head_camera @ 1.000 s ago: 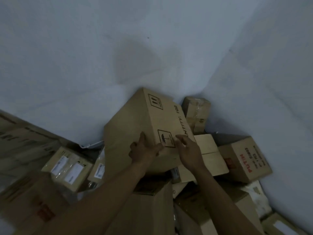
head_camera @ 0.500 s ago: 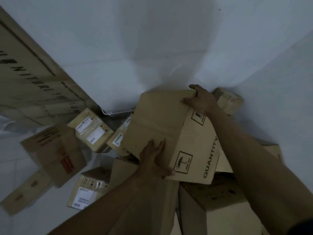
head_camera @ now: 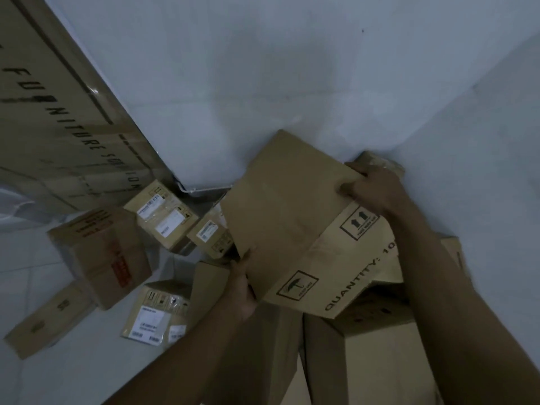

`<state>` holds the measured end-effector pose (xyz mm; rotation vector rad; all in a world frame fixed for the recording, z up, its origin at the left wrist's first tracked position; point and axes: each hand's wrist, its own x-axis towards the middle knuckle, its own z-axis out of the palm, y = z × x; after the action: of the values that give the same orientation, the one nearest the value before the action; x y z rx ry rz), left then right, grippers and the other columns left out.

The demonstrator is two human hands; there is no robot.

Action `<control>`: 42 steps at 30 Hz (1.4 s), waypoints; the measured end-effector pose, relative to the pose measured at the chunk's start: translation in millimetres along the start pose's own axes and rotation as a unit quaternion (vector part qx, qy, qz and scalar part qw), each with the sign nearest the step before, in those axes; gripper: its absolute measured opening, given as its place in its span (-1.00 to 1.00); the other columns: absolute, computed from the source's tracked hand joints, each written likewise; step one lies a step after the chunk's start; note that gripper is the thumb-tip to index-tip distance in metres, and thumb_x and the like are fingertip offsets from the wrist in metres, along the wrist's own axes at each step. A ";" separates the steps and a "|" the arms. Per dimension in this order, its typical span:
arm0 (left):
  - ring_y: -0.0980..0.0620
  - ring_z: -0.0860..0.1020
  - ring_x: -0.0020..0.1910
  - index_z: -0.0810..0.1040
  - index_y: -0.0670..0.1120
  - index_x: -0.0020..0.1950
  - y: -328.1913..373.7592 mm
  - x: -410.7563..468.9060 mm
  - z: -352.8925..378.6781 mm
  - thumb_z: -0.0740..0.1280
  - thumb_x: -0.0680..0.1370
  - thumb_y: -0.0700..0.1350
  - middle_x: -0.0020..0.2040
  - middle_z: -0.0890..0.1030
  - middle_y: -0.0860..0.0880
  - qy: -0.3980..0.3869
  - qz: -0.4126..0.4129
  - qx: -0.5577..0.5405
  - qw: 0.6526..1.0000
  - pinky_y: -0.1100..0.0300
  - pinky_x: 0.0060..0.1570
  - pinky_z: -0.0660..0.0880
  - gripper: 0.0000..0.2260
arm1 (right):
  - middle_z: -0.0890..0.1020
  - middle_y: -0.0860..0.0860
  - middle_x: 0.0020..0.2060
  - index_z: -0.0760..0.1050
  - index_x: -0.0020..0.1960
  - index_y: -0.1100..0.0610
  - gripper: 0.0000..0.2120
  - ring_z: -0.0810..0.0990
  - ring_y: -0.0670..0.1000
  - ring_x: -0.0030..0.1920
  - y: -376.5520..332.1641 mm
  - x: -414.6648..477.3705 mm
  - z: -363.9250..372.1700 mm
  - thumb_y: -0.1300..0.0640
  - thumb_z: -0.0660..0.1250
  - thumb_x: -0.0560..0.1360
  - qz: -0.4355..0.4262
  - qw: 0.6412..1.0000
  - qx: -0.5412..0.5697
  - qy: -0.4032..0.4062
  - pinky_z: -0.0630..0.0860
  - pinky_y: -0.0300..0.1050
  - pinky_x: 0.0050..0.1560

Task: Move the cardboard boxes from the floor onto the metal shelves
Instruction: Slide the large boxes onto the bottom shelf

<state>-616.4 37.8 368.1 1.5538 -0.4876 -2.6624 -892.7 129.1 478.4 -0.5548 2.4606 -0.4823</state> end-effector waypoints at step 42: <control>-0.06 0.65 0.08 0.52 -0.03 0.22 -76.3 -561.2 -603.5 0.57 0.40 -0.14 0.17 0.64 -0.04 0.397 0.505 -0.270 0.717 0.08 -0.09 0.61 -0.57 | 0.65 -0.07 0.05 0.47 0.32 0.02 -0.40 0.63 -0.09 -0.02 -465.8 -568.2 403.8 0.23 0.60 0.35 -0.457 0.822 0.104 -0.323 0.57 -0.11 -0.09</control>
<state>191.5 53.0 547.0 1.4032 -0.2961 -1.0315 -94.2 -78.6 627.3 -1.5189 1.3501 -0.7492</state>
